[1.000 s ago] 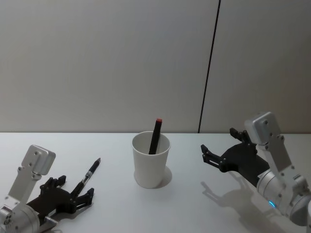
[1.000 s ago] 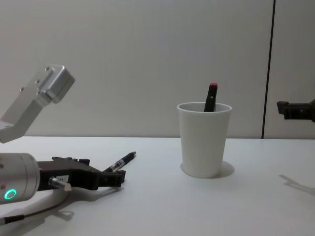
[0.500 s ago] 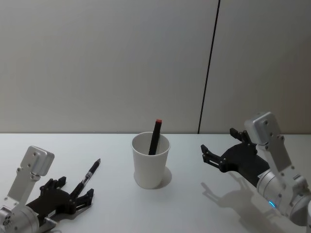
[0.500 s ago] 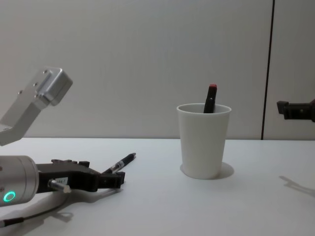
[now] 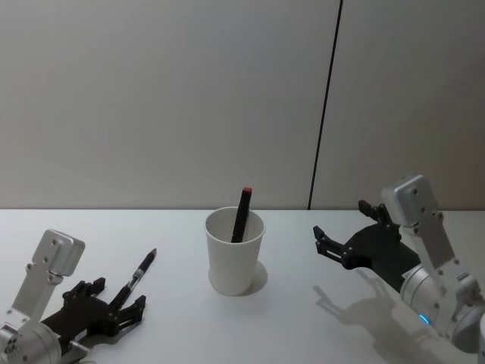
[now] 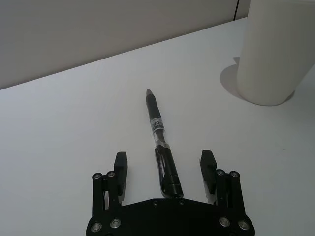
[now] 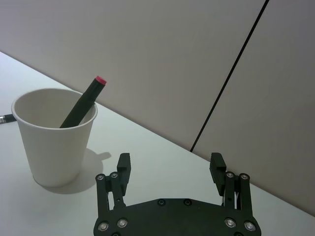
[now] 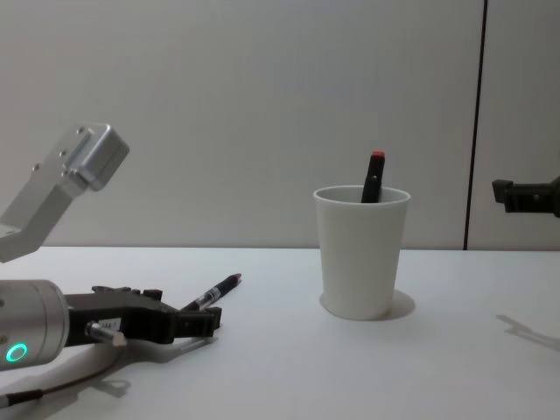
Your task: Place the pen into the pen holder.
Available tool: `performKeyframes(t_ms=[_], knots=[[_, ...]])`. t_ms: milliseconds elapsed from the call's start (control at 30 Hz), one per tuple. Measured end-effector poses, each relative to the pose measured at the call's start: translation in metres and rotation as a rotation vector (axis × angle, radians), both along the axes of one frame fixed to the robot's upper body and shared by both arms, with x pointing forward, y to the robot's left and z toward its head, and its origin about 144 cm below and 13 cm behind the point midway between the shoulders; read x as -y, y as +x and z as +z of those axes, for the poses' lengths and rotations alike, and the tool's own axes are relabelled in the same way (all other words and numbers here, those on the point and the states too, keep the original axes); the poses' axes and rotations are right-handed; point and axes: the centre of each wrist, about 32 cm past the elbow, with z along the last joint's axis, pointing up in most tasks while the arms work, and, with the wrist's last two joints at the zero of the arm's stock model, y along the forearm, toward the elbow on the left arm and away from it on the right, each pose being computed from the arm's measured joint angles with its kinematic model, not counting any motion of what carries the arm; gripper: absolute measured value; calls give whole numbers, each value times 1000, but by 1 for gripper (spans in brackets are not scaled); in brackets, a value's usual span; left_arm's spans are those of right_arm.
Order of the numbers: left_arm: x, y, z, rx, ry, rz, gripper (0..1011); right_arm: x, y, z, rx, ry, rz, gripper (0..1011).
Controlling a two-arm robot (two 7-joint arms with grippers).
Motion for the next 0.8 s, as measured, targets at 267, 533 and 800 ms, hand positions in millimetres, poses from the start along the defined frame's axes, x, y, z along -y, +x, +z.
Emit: performKeyframes(t_ms=[267, 533, 800], knots=[[0, 0, -1, -1, 1, -1, 902, 0, 0, 0, 0, 0, 0, 1001], [0, 0, -1, -3, 1, -1, 858, 0, 0, 0, 0, 0, 0, 1001], [0, 0, -1, -4, 2, 0, 818, 0, 0, 0, 0, 0, 0, 1001]])
